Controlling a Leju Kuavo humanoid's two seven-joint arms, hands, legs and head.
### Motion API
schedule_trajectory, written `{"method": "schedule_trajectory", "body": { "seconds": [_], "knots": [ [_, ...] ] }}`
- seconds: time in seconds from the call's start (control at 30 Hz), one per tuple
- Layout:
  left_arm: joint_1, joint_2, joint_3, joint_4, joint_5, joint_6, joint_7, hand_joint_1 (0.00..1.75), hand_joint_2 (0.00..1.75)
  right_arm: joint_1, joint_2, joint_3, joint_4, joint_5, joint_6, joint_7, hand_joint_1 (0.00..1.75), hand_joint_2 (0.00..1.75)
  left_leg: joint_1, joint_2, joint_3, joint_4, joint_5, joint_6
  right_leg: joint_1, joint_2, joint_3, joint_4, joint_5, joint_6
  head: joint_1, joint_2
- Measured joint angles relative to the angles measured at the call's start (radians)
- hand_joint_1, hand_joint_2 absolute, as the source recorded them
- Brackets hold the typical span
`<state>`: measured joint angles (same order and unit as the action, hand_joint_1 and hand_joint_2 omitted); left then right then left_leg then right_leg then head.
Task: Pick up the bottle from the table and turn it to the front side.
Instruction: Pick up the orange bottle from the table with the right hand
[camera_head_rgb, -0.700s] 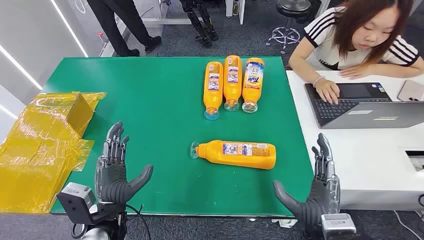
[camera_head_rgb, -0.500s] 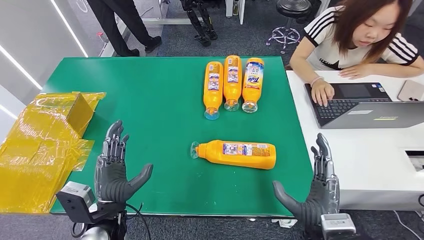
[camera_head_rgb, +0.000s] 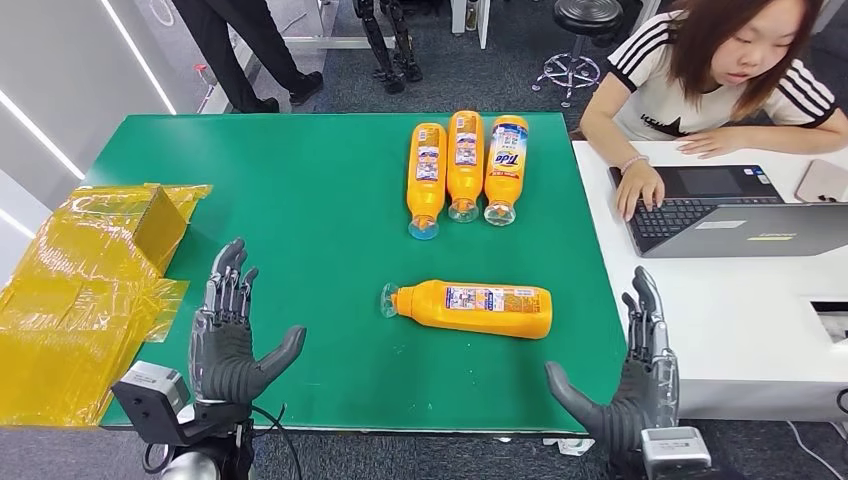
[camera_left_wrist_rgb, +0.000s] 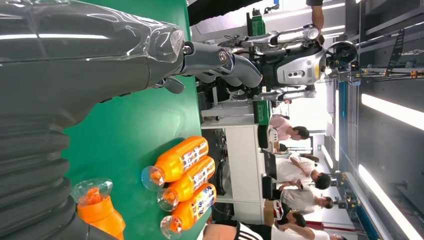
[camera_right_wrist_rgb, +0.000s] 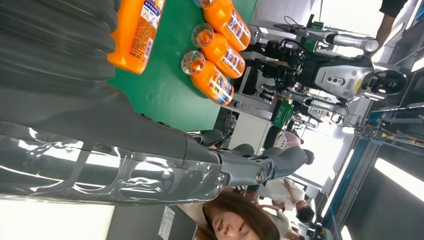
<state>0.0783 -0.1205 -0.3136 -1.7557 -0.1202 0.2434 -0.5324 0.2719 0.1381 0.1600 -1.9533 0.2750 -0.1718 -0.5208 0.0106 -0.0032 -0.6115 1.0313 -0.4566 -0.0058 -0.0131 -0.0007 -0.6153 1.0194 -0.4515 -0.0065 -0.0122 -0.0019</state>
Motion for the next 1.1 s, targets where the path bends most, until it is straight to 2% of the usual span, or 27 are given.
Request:
{"method": "schedule_trajectory", "body": {
  "seconds": [0.2, 0.63, 0.8, 1.1],
  "knots": [
    [-0.012, 0.0, 0.0, 0.01, -0.003, 0.0, 0.001, 0.0, 1.75, -0.003, 0.0, -0.002, 0.009, 0.044, -0.018, 0.014, 0.0, 1.75, 0.0, 0.0, 0.0, 0.0, 0.0, 0.0, 0.0, 0.0, 0.0, 0.0, 0.0, 0.0, 0.0, 0.0],
    [-0.034, -0.009, -0.01, 0.056, -0.011, -0.02, 0.004, 0.0, 1.75, -0.101, -0.021, -0.006, 0.126, 0.318, -0.067, 0.165, 0.0, 1.75, 0.0, 0.0, 0.0, 0.0, 0.0, 0.0, 0.0, 0.001, 0.0, 0.0, 0.0, 0.0, 0.0, 0.0],
    [-0.057, -0.01, -0.024, 0.084, -0.011, -0.029, 0.003, 0.0, 1.75, -0.198, -0.048, 0.017, 0.219, 0.357, -0.01, 0.242, 0.0, 1.75, 0.0, 0.001, 0.0, 0.0, 0.0, 0.0, 0.0, 0.001, 0.0, 0.0, 0.0, 0.0, 0.0, 0.0],
    [-0.122, -0.008, -0.056, 0.157, 0.024, -0.062, 0.004, 0.0, 1.75, -0.455, -0.16, 0.143, 0.504, 0.426, 0.185, 0.403, 0.0, 1.75, 0.0, 0.001, 0.001, 0.001, 0.001, 0.0, 0.0, 0.001, 0.001, 0.0, 0.001, 0.0, 0.0, 0.0]
  ]
}}
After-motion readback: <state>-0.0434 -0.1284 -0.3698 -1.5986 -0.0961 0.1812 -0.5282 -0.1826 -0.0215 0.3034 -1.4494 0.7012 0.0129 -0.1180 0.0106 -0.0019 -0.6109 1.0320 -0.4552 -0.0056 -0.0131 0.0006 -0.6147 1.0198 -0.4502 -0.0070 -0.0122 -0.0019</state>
